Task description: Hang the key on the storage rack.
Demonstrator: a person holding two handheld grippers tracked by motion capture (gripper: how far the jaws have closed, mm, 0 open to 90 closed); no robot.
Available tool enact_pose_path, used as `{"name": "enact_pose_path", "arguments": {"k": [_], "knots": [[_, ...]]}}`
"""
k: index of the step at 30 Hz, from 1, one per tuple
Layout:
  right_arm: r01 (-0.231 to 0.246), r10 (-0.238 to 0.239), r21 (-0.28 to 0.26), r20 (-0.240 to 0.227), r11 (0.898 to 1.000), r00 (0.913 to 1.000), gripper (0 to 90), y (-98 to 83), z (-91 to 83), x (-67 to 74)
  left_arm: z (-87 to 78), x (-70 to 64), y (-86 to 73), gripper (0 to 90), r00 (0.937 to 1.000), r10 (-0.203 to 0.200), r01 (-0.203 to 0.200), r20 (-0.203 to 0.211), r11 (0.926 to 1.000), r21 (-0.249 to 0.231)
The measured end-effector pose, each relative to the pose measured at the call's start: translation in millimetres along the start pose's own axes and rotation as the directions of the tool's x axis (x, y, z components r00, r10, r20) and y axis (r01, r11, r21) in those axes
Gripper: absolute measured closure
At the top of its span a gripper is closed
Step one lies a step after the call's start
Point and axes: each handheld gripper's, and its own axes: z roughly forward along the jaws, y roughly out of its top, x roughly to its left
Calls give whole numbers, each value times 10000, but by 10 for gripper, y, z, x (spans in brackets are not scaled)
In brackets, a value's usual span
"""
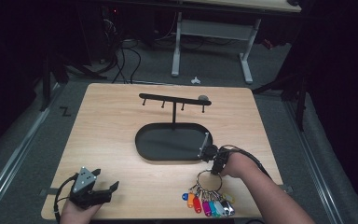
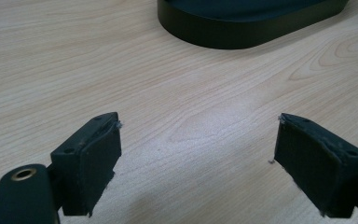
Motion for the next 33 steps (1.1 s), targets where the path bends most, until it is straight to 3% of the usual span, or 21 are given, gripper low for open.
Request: {"name": "enact_pose_path", "arguments": {"k": [7,11,14,16,27,33], "knots": [[-45,47,-259,72,9997,10000,865,-35,-3,35,41,16,19,152,9999,3,-3,105,10000,51],[-28,32,-708,44,9975,10000,867,-43,-118,110,20,38,20,152,9999,-94,94,75,10000,-34],[117,-91,-1368,195,9905,9998,869,-74,-368,190,27,41,18,152,9999,-102,102,47,9999,3],[-72,88,-1766,80,9843,9999,871,-146,-572,210,32,28,20,152,9999,-66,66,81,10000,41],[-444,493,-2139,175,9759,9986,873,-291,-1095,224,21,30,19,152,10000,-43,43,70,10000,23],[-461,595,-2164,556,9752,9967,873,-273,-1336,204,21,39,18,152,9999,-93,93,78,10000,16]]}}
